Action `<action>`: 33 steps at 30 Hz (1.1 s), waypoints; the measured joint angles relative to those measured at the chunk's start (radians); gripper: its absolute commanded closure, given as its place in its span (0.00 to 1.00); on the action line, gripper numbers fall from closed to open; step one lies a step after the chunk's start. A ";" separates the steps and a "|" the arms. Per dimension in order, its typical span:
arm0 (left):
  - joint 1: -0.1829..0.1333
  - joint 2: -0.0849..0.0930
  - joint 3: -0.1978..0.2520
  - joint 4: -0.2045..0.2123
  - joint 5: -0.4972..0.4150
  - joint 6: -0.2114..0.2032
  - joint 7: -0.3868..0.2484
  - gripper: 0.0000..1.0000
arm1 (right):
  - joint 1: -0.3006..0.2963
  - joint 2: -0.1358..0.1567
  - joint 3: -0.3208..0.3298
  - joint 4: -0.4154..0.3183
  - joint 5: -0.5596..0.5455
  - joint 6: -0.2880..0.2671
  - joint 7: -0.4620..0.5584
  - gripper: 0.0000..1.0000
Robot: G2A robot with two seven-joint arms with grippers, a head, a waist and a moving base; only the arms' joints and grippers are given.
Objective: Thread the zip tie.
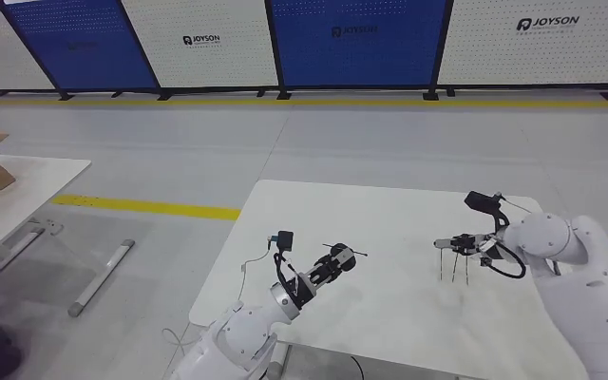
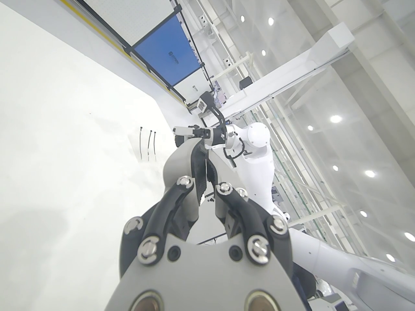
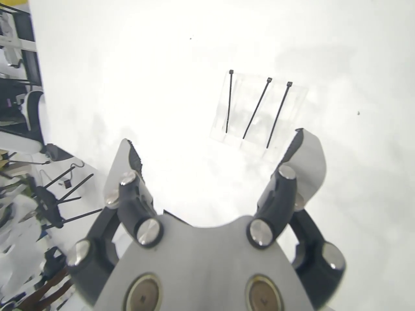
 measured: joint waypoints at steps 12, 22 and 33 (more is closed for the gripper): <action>0.000 0.000 0.000 0.000 0.000 0.000 0.000 1.00 | 0.071 -0.027 -0.085 0.097 -0.008 0.068 0.008 0.64; 0.000 0.000 0.000 0.000 0.000 0.000 0.000 1.00 | 0.088 -0.035 -0.099 0.172 0.021 0.071 0.007 0.68; 0.000 0.000 0.000 0.000 0.000 0.000 0.000 1.00 | 0.101 -0.043 -0.120 0.215 0.007 0.110 0.003 0.67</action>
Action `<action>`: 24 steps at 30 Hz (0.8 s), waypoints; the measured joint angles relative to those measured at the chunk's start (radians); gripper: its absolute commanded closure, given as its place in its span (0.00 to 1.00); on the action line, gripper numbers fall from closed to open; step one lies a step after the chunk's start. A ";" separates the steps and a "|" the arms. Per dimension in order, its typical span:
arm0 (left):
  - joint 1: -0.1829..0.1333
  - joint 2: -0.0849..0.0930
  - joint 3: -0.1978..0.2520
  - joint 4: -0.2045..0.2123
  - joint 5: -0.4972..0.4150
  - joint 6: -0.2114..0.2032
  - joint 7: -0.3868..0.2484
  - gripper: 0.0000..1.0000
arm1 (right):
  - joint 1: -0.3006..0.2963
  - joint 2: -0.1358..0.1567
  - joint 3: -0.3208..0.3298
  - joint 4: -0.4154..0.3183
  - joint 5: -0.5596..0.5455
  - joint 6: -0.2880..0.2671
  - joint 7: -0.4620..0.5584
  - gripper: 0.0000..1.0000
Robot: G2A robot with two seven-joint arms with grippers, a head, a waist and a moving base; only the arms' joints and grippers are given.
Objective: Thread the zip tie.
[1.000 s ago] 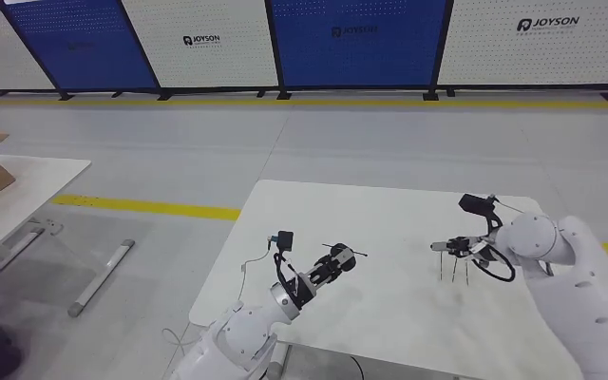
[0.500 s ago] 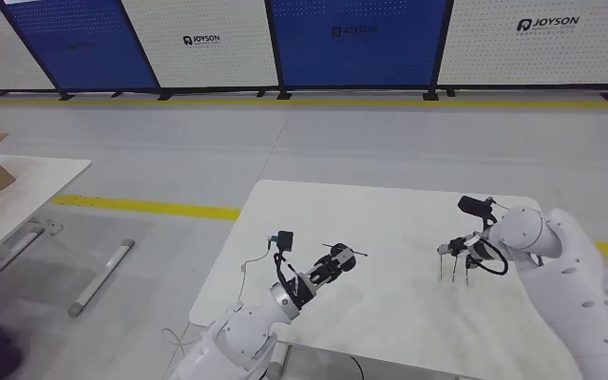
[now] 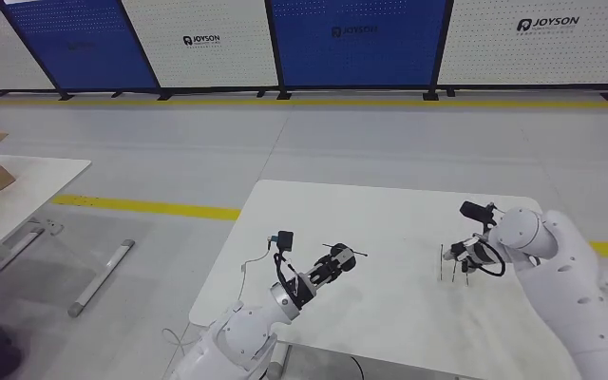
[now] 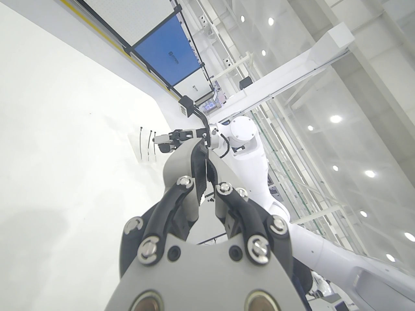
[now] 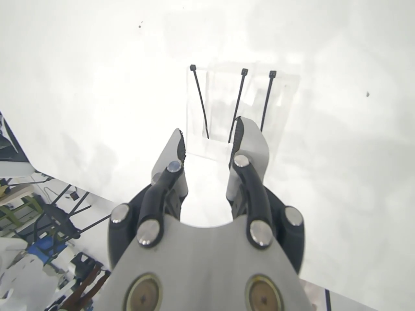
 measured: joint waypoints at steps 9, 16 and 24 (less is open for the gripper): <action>0.000 0.000 0.000 0.000 0.000 0.000 0.000 1.00 | 0.016 -0.010 -0.017 0.052 -0.011 0.005 -0.004 0.73; 0.000 0.000 0.000 0.000 0.000 0.000 0.000 1.00 | 0.038 -0.027 -0.036 0.099 -0.020 0.005 -0.006 0.76; 0.000 0.000 0.000 0.000 0.000 0.000 0.000 1.00 | 0.077 -0.056 -0.070 0.176 -0.022 0.005 -0.011 0.76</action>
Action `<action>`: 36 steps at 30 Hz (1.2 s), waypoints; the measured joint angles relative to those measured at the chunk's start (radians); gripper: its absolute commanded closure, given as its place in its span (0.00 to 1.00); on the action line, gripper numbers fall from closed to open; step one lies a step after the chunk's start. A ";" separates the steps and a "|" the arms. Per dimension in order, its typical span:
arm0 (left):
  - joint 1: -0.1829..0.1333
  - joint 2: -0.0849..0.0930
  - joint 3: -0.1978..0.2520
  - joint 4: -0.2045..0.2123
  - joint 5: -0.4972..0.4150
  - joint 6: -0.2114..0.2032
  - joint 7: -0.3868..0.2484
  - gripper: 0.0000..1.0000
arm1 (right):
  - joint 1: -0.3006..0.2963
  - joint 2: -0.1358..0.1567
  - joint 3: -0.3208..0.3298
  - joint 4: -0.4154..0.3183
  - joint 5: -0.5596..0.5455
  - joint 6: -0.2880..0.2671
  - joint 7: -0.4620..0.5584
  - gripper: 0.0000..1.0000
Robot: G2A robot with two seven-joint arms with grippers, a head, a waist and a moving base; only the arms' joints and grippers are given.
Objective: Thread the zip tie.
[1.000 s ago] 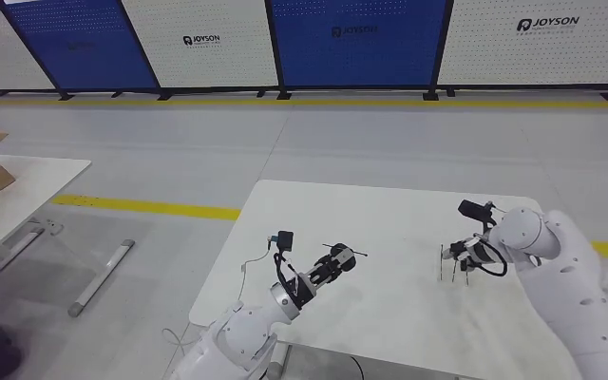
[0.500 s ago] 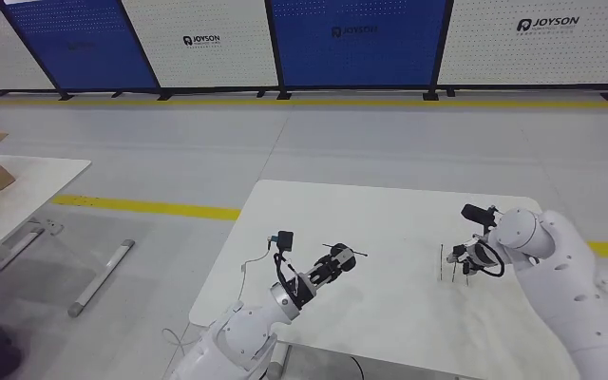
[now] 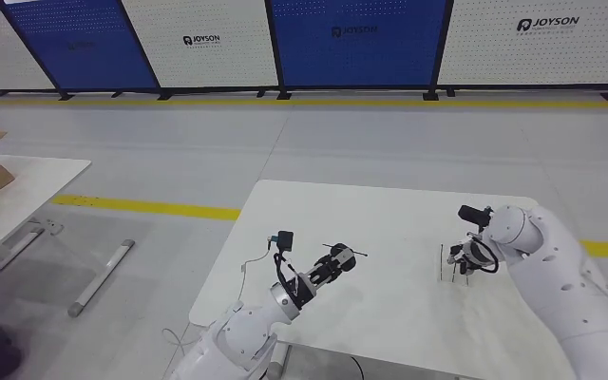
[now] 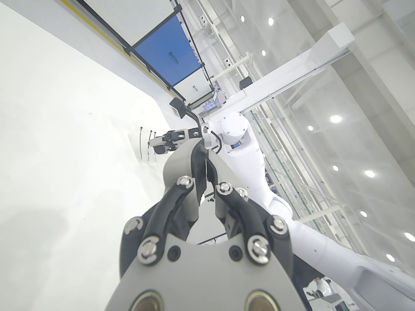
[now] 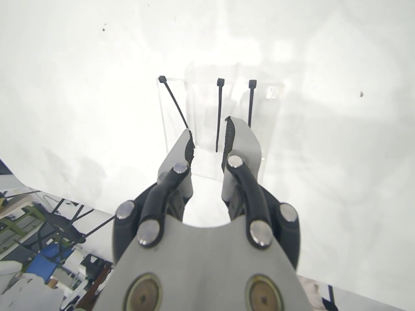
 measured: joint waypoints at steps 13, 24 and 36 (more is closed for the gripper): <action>0.000 0.000 0.000 0.000 0.000 0.000 0.000 1.00 | 0.044 -0.044 -0.043 0.109 -0.002 0.000 -0.017 0.75; 0.000 0.000 0.000 0.000 0.000 0.000 0.000 1.00 | 0.086 -0.075 -0.069 0.194 0.002 0.000 -0.034 0.76; 0.000 0.000 0.000 0.000 0.000 0.000 0.000 1.00 | 0.123 -0.109 -0.100 0.288 0.008 -0.011 -0.040 1.00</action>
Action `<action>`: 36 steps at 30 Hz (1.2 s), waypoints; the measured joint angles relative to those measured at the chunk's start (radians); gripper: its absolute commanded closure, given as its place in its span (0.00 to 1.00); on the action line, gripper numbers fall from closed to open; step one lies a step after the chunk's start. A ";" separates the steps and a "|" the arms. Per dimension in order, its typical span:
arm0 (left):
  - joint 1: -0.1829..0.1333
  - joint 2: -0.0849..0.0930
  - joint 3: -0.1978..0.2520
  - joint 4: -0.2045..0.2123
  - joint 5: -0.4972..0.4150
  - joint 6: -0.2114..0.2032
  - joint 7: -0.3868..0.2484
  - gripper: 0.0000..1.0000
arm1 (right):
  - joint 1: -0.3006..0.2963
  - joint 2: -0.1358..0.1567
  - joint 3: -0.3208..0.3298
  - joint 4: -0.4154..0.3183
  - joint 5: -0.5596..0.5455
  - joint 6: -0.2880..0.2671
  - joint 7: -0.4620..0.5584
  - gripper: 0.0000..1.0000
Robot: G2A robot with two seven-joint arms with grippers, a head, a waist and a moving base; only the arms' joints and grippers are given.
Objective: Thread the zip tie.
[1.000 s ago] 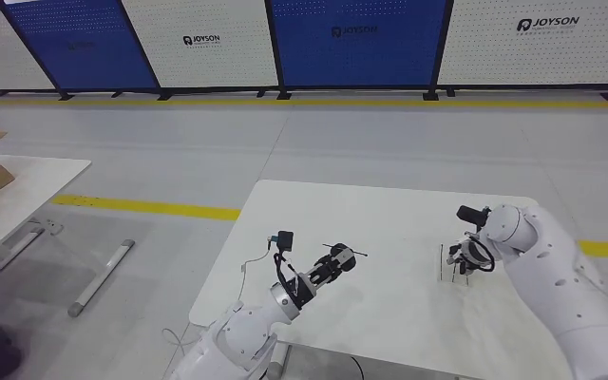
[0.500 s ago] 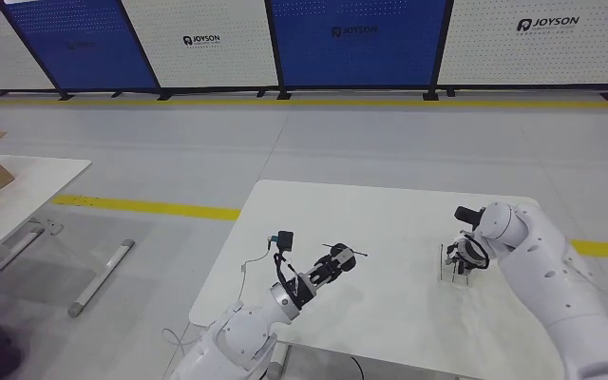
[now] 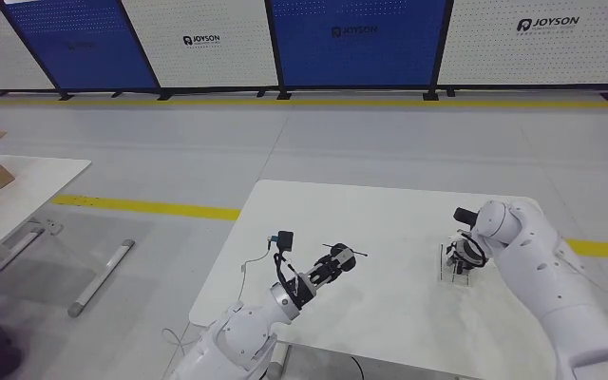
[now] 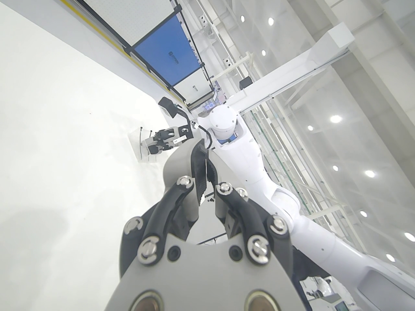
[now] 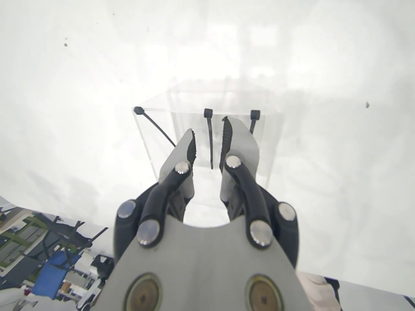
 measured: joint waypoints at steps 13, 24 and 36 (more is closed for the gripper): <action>0.000 0.000 0.000 0.000 0.000 0.000 0.000 1.00 | 0.004 -0.004 0.007 0.007 -0.007 -0.012 -0.019 1.00; 0.000 0.000 0.000 0.000 0.000 0.000 0.000 1.00 | -0.130 0.084 0.142 -0.270 -0.064 0.006 0.021 1.00; 0.000 0.000 0.000 0.000 0.000 0.000 0.000 1.00 | -0.525 0.193 0.545 -0.844 -0.061 0.007 -0.031 1.00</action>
